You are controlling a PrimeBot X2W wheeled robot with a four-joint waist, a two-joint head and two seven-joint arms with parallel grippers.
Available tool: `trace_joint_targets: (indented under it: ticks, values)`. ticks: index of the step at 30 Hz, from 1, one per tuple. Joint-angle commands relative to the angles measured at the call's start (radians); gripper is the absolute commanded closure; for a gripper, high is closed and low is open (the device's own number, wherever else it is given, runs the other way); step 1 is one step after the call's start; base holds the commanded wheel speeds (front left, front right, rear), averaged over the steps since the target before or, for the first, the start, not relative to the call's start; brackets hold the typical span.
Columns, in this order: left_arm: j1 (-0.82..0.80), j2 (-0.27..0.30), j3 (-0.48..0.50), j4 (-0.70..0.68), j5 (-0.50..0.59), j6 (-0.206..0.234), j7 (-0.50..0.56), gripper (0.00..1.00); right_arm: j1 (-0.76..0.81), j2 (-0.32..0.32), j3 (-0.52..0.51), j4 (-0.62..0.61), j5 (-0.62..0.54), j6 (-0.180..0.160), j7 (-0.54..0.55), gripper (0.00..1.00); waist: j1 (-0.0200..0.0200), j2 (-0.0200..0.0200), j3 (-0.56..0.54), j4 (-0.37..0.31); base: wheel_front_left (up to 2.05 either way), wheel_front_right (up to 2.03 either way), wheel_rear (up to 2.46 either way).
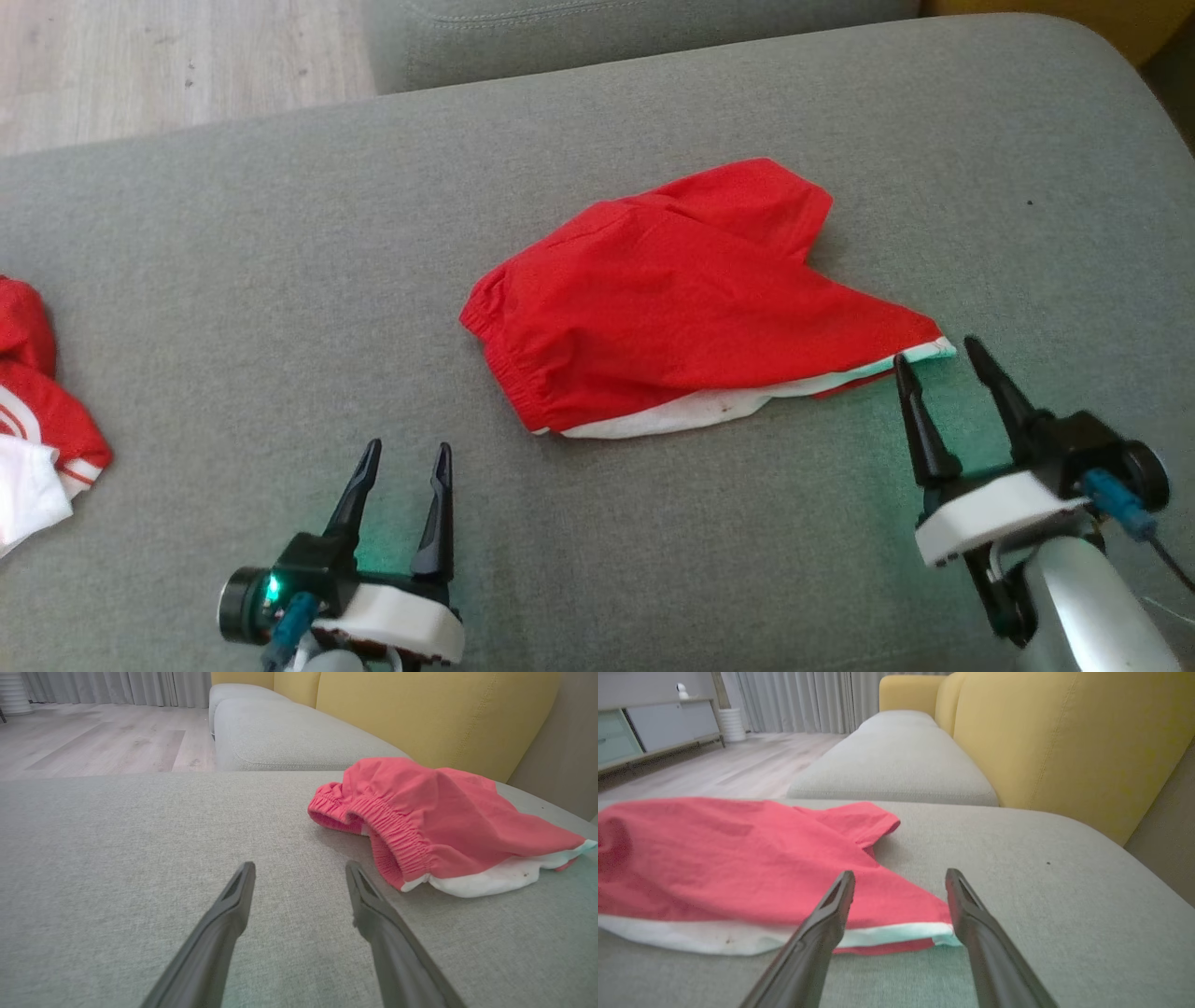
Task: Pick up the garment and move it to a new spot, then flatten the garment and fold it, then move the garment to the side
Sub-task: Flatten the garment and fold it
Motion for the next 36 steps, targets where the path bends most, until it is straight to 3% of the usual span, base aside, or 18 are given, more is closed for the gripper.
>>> trace_joint_targets:
  ticks: [1,11,17,23,31,32,33,36]
  values:
    - [-0.023,0.002,0.026,-0.026,0.002,-0.006,-0.010,0.00,-0.021,0.002,0.003,-0.045,0.008,-0.001,-0.004,0.00,0.0000,-0.0001,0.000,-0.003,0.00,0.00,0.00]
    - [-0.069,0.002,-0.066,-0.010,-0.029,-0.053,-0.010,0.00,-0.025,0.085,-0.037,-0.089,0.006,-0.001,-0.004,0.00,0.0000,-0.0001,0.013,-0.017,0.00,0.00,0.00]
    - [-0.141,0.002,-0.138,0.081,-0.046,-0.076,-0.010,0.00,-0.042,0.096,-0.012,-0.079,0.013,-0.001,-0.004,0.00,0.0000,-0.0001,0.050,-0.042,0.00,0.00,0.00]
    - [-0.193,0.002,-0.141,0.171,-0.051,-0.083,-0.010,0.00,-0.058,0.099,-0.004,-0.079,0.019,-0.001,-0.004,0.00,0.0000,-0.0001,0.086,-0.077,0.00,0.00,0.00]
    - [-0.209,0.006,-0.169,0.153,-0.079,-0.085,-0.010,0.00,-0.060,0.098,-0.012,-0.081,0.022,-0.001,-0.004,0.00,0.0000,-0.0001,0.102,-0.094,0.00,0.00,0.00]
    - [-0.209,0.008,-0.181,0.143,-0.087,-0.085,-0.010,0.04,-0.060,0.099,-0.013,-0.080,0.022,-0.001,-0.004,0.00,0.0000,-0.0001,0.102,-0.094,0.00,0.00,0.00]
    - [-0.209,0.011,-0.195,0.134,-0.096,-0.085,-0.010,0.33,-0.060,0.100,-0.014,-0.079,0.022,-0.001,-0.004,0.00,0.0000,-0.0001,0.101,-0.093,0.00,0.00,0.00]
    - [-0.210,0.024,-0.232,0.103,-0.120,-0.085,-0.010,1.00,-0.060,0.102,-0.012,-0.074,0.027,-0.001,-0.004,0.00,0.0000,-0.0001,0.099,-0.086,0.00,0.00,0.00]
